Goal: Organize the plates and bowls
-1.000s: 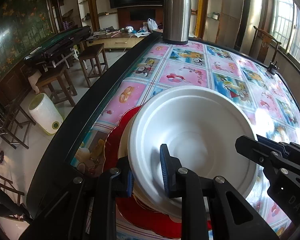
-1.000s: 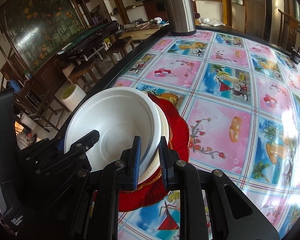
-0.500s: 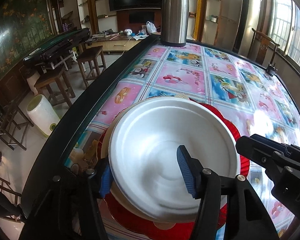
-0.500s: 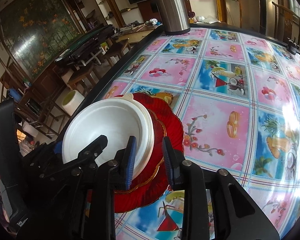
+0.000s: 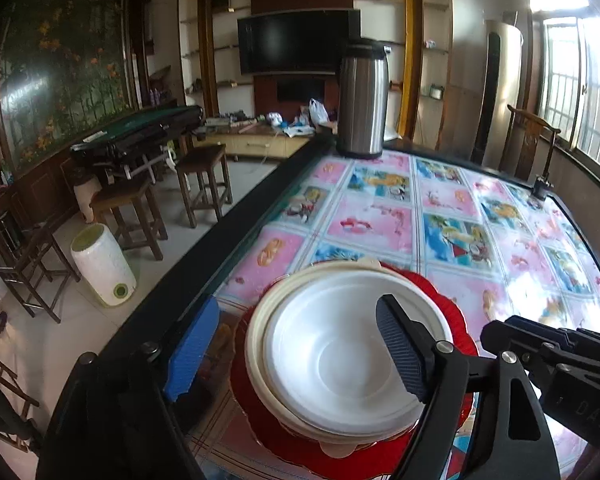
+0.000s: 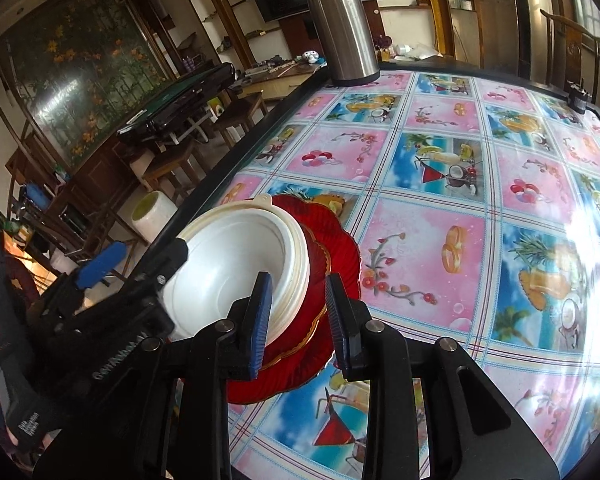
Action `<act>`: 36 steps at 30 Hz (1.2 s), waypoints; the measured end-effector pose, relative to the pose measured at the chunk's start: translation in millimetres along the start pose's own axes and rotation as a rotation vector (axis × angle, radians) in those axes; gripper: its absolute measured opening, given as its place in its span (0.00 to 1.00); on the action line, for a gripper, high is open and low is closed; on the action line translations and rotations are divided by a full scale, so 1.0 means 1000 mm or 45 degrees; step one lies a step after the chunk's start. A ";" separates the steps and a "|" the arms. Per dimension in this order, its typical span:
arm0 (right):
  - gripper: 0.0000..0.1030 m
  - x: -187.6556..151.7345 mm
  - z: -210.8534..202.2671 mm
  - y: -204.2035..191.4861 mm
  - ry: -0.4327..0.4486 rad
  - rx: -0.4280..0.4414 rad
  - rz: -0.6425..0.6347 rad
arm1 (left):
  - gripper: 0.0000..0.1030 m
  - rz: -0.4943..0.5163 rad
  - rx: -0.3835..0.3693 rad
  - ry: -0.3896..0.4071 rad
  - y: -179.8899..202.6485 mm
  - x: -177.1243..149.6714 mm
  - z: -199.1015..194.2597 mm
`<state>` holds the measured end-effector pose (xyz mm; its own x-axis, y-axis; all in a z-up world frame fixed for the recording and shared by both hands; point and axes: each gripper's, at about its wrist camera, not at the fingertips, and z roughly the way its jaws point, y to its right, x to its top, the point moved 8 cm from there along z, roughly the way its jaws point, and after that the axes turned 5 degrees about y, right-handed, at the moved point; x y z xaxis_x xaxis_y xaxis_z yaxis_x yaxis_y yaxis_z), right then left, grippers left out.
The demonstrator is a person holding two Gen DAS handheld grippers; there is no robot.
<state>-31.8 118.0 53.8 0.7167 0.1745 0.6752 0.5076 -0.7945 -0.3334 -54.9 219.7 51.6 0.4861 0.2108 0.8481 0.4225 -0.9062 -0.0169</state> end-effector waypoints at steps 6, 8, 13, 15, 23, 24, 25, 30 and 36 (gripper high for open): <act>0.27 -0.001 -0.017 0.008 0.027 -0.017 -0.002 | 0.79 -0.007 -0.061 -0.009 0.009 -0.001 -0.004; 0.27 -0.003 -0.022 0.013 0.034 -0.025 0.004 | 0.79 -0.004 -0.012 0.019 0.008 -0.001 -0.008; 0.27 -0.007 -0.032 0.021 0.046 -0.037 0.010 | 0.79 -0.018 -0.034 0.108 0.012 0.004 -0.025; 0.27 -0.009 -0.034 0.024 0.050 -0.038 0.019 | 0.80 0.000 -0.018 0.097 0.014 0.002 -0.024; 0.27 -0.013 -0.043 0.028 0.059 -0.040 0.018 | 0.80 0.048 -0.008 0.060 0.024 -0.006 -0.022; 0.27 -0.013 -0.044 0.028 0.062 -0.042 0.016 | 0.80 0.051 -0.009 0.055 0.024 -0.007 -0.021; 0.27 -0.014 -0.044 0.027 0.066 -0.051 0.008 | 0.80 0.053 -0.011 0.053 0.025 -0.008 -0.021; 0.27 -0.016 -0.044 0.029 0.079 -0.080 -0.013 | 0.80 0.057 -0.015 0.051 0.026 -0.010 -0.024; 0.27 -0.018 -0.043 0.029 0.108 -0.127 -0.050 | 0.80 0.062 -0.024 0.052 0.030 -0.013 -0.025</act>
<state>-50.3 66.9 60.0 0.6520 0.1599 0.7412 0.4813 -0.8426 -0.2416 -67.4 180.6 52.8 0.4740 0.1514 0.8674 0.3844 -0.9218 -0.0492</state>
